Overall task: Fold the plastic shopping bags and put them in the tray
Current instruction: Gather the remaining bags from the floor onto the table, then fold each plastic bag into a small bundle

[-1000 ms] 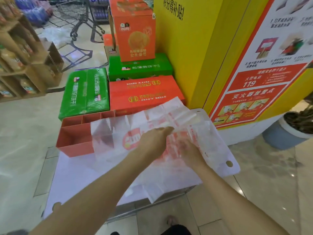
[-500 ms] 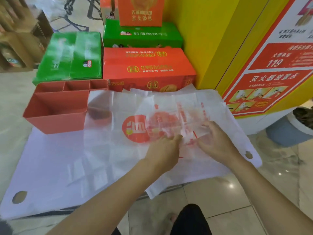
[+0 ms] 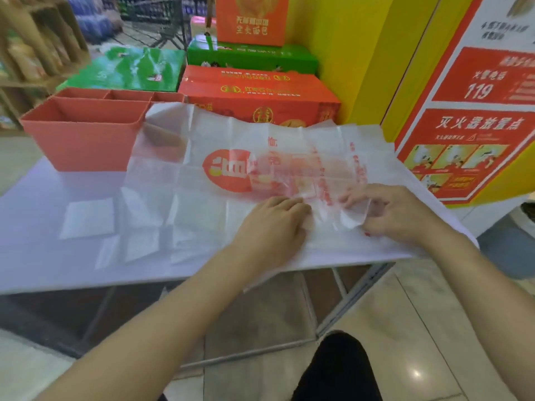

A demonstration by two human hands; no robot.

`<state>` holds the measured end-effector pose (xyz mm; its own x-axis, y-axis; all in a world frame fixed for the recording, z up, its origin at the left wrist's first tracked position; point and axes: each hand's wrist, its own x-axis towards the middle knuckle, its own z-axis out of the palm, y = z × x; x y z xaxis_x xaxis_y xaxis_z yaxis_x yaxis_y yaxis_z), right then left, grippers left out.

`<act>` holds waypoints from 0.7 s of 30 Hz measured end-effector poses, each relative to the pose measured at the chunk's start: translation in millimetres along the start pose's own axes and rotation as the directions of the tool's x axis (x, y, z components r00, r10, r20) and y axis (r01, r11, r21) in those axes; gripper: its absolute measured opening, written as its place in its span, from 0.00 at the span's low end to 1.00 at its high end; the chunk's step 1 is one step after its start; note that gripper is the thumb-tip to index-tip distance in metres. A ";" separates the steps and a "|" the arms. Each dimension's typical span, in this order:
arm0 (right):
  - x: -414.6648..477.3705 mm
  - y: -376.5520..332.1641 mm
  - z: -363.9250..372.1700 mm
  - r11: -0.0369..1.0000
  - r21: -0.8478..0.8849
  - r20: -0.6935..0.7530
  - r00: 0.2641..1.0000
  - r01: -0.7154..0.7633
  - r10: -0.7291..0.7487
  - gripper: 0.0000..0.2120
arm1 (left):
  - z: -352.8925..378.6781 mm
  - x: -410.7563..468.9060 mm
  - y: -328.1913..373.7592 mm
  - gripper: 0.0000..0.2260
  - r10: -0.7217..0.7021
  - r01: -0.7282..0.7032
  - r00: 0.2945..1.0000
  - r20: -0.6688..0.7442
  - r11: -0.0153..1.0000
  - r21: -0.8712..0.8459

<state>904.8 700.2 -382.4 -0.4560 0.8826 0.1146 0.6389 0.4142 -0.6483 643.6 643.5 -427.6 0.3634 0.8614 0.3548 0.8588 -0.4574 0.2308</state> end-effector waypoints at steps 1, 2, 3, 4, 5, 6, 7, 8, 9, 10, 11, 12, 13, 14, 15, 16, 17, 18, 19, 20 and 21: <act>-2.1 -2.1 -3.2 0.997 -0.070 0.022 1.000 0.011 -0.009 0.25 | -5.0 -0.3 2.9 0.19 -0.013 0.014 1.000 0.027 1.000 -0.004; -4.3 -5.8 -6.6 0.983 -0.172 0.040 0.998 0.057 -0.051 0.24 | -9.9 -0.4 6.2 0.19 -0.026 0.026 0.999 0.043 1.000 0.000; -6.7 -9.7 -8.2 0.949 -0.288 0.056 0.992 0.128 -0.117 0.22 | -13.2 -0.8 9.4 0.18 -0.037 0.036 0.998 0.056 0.999 0.014; -8.5 -13.7 -7.6 0.900 -0.385 0.072 0.979 0.205 -0.192 0.21 | -15.9 -0.7 12.3 0.17 -0.046 0.045 0.997 0.068 0.999 0.025; -9.1 -18.1 -4.5 0.850 -0.452 0.086 0.961 0.272 -0.262 0.21 | -18.5 -0.5 15.3 0.17 -0.058 0.056 0.995 0.087 0.998 0.027; -9.5 -22.7 0.3 0.809 -0.498 0.092 0.947 0.311 -0.307 0.20 | -21.7 -0.3 19.1 0.16 -0.071 0.069 0.991 0.113 0.997 0.021; -10.2 -27.4 5.9 0.783 -0.533 0.078 0.940 0.320 -0.331 0.18 | -24.5 -0.3 22.5 0.14 -0.092 0.092 0.986 0.142 0.996 0.007; -10.6 -30.4 11.3 0.769 -0.560 0.055 0.939 0.309 -0.338 0.16 | -27.0 0.1 24.5 0.12 -0.117 0.120 0.979 0.169 0.993 -0.006; -11.0 -31.8 16.2 0.766 -0.574 0.040 0.944 0.290 -0.328 0.15 | -29.6 0.1 25.3 0.10 -0.136 0.142 0.973 0.189 0.990 -0.018; -10.9 -31.1 19.8 0.769 -0.577 0.046 0.951 0.275 -0.306 0.14 | -32.8 -1.2 25.0 0.12 -0.152 0.161 0.968 0.200 0.987 -0.031; -10.9 -29.4 21.4 0.776 -0.571 0.067 0.957 0.269 -0.282 0.14 | -36.3 -3.7 23.5 0.15 -0.168 0.180 0.964 0.205 0.983 -0.040; -12.0 -26.4 22.0 0.789 -0.556 0.089 0.962 0.263 -0.258 0.15 | -40.3 -7.4 20.2 0.19 -0.187 0.198 0.959 0.211 0.980 -0.034; -13.5 -22.8 21.9 0.806 -0.535 0.101 0.966 0.254 -0.238 0.15 | -44.9 -11.8 14.9 0.21 -0.201 0.210 0.956 0.214 0.978 -0.017; -15.5 -18.5 22.1 0.823 -0.514 0.097 0.969 0.243 -0.225 0.16 | -49.6 -16.7 8.0 0.22 -0.211 0.214 0.954 0.214 0.977 0.007; -17.1 -13.8 22.6 0.839 -0.495 0.085 0.973 0.227 -0.213 0.17 | -54.1 -22.1 -0.4 0.22 -0.221 0.219 0.953 0.210 0.975 0.032; -18.6 -9.6 23.1 0.849 -0.483 0.071 0.975 0.216 -0.208 0.18 | -59.5 -27.6 -10.7 0.21 -0.237 0.230 0.949 0.206 0.971 0.059; -19.8 -5.2 23.7 0.854 -0.476 0.061 0.976 0.211 -0.208 0.18 | -64.9 -34.2 -20.5 0.21 -0.262 0.250 0.942 0.210 0.965 0.086; -20.3 -0.8 24.1 0.859 -0.468 0.051 0.977 0.206 -0.207 0.18 | -70.4 -40.9 -29.8 0.20 -0.284 0.267 0.935 0.213 0.958 0.105; -20.5 3.3 24.1 0.870 -0.453 0.040 0.979 0.196 -0.200 0.18 | -75.8 -48.1 -39.0 0.19 -0.295 0.276 0.930 0.219 0.955 0.113; -20.5 7.1 24.2 0.882 -0.435 0.027 0.982 0.180 -0.187 0.18 | -80.9 -54.8 -48.0 0.18 -0.292 0.274 0.930 0.223 0.956 0.109; -20.7 9.9 24.0 0.893 -0.418 0.016 0.984 0.166 -0.175 0.18 | -86.0 -61.3 -56.6 0.18 -0.287 0.271 0.929 0.232 0.957 0.100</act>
<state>905.7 680.7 -409.2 -0.5709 0.7927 0.2138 0.7540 0.6092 -0.2455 541.7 597.6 -384.5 0.1751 0.9831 0.0531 0.9568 -0.1826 0.2261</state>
